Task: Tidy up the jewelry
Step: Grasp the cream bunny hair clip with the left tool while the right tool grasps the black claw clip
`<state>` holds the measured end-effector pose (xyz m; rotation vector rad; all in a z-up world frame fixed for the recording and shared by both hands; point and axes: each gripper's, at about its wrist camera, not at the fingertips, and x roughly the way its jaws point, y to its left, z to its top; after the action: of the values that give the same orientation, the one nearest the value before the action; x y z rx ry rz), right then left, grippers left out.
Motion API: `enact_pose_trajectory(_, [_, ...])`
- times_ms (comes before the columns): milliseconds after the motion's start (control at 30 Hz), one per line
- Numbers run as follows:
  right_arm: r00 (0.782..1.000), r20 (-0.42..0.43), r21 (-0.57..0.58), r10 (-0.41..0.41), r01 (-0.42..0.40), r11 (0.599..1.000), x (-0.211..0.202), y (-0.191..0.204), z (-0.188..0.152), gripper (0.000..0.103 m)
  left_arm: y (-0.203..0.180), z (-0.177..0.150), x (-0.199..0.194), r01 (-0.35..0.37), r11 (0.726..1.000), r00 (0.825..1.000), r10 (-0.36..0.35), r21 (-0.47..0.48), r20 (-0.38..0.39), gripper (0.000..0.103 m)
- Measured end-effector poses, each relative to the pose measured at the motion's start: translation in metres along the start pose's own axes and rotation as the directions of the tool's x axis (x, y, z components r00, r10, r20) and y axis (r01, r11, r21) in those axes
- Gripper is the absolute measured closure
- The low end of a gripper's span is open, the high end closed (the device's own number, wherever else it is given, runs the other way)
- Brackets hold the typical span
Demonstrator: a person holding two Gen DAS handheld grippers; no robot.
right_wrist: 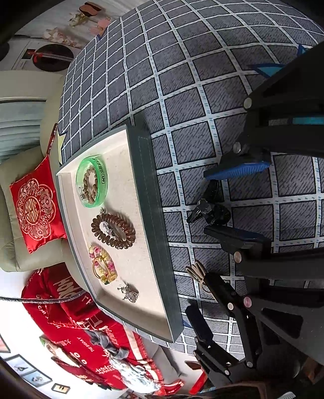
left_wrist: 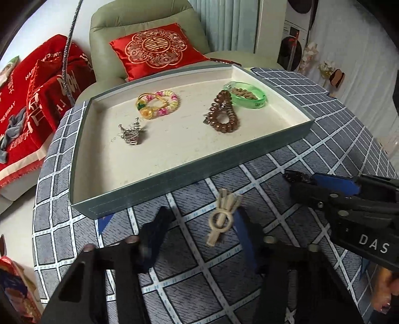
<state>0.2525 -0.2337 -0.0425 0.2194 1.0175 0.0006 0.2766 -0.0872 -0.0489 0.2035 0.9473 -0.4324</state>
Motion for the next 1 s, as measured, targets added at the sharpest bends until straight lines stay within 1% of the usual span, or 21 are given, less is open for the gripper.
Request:
enact_pose_trajectory(33, [1.000,0.001,0.001,0.001,-0.001,1.000,0.000,0.000,0.000,0.063,-0.002,0.000,0.000,0.001,1.000,1.000,-0.001,0.008,0.000,0.043])
enact_pose_trajectory(100, [1.000,0.001,0.001,0.002,-0.002,1.000,0.000,0.000,0.000,0.063,-0.004,0.000,-0.001,0.006,1.000,1.000,-0.006,0.014,0.000,0.050])
enact_pose_trajectory(167, [1.000,0.001,0.002,0.002,-0.002,1.000,-0.001,0.000,0.000,0.063,-0.006,0.000,-0.002,0.004,1.000,1.000,-0.004,0.021,0.000,0.052])
enact_pose_trajectory(267, [1.000,0.001,0.003,0.002,-0.002,1.000,-0.001,-0.001,0.000,0.063,-0.009,0.000,-0.003,0.005,0.999,1.000,-0.005,0.033,0.005,0.069])
enact_pose_trajectory(367, [1.000,0.000,0.003,0.003,-0.003,1.000,-0.001,-0.001,0.000,0.063,-0.010,0.000,-0.002,-0.003,0.999,1.000,0.003,0.040,0.005,0.069])
enact_pose_trajectory(1000, [1.000,0.016,0.005,0.014,-0.014,1.000,-0.013,0.000,-0.001,0.063,-0.001,-0.010,-0.013,-0.016,1.000,1.000,0.016,-0.004,0.017,0.069])
